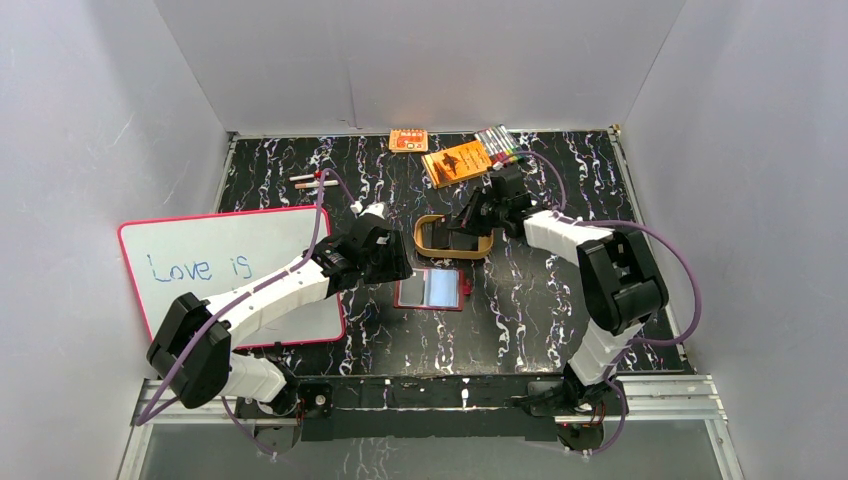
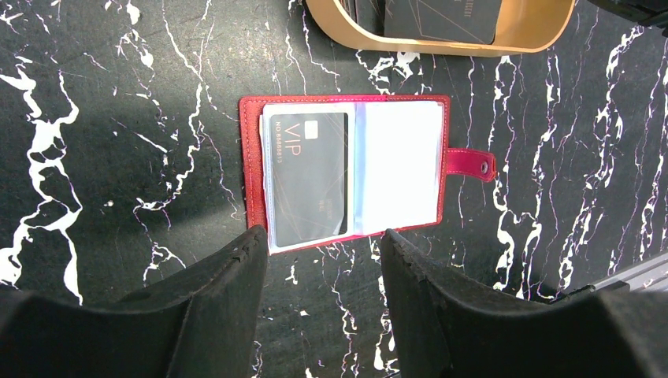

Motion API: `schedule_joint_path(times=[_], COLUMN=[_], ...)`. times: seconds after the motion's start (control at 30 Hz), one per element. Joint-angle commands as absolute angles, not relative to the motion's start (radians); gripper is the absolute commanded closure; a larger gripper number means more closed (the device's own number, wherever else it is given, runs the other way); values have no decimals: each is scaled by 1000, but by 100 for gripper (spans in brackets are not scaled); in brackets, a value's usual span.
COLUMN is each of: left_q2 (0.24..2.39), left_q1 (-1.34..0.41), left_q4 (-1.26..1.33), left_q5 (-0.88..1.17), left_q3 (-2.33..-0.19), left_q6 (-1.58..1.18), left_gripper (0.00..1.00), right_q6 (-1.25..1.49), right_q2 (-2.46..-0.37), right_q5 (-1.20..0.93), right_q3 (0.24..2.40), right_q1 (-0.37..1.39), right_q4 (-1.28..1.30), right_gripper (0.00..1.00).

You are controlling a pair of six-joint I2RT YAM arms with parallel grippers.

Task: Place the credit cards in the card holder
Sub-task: Pick up the credit card from the storage box, then turn over the card slot in the card holder.

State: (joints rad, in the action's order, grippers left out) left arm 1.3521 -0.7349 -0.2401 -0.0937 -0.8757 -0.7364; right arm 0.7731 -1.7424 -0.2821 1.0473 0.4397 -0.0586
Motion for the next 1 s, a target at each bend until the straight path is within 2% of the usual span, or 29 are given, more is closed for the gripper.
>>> schedule_joint_path(times=[0.0,0.4,0.8,0.97], left_q2=[1330,1278,1249,1241], left_q1=[-738,-738,-738,-738], left_q4=[-256,-302,-315,-320], left_q5=[-103,-147,-164,-176], left_q3=[-885,-892,-880,-883], left_q6=[-738,-747,-757,-754], left_gripper=[48,48,48,48], right_q6=[856,1354,1158,1074], right_q2=[-1683,-1499,-1466,-1435], right_q5=[-359,-430,-408,-508], right_q3=[1022,904,932,919], right_q1=[430,388,384,366], right_q4=[-115,-209,-145,-160], right_gripper=[100,100,100,100])
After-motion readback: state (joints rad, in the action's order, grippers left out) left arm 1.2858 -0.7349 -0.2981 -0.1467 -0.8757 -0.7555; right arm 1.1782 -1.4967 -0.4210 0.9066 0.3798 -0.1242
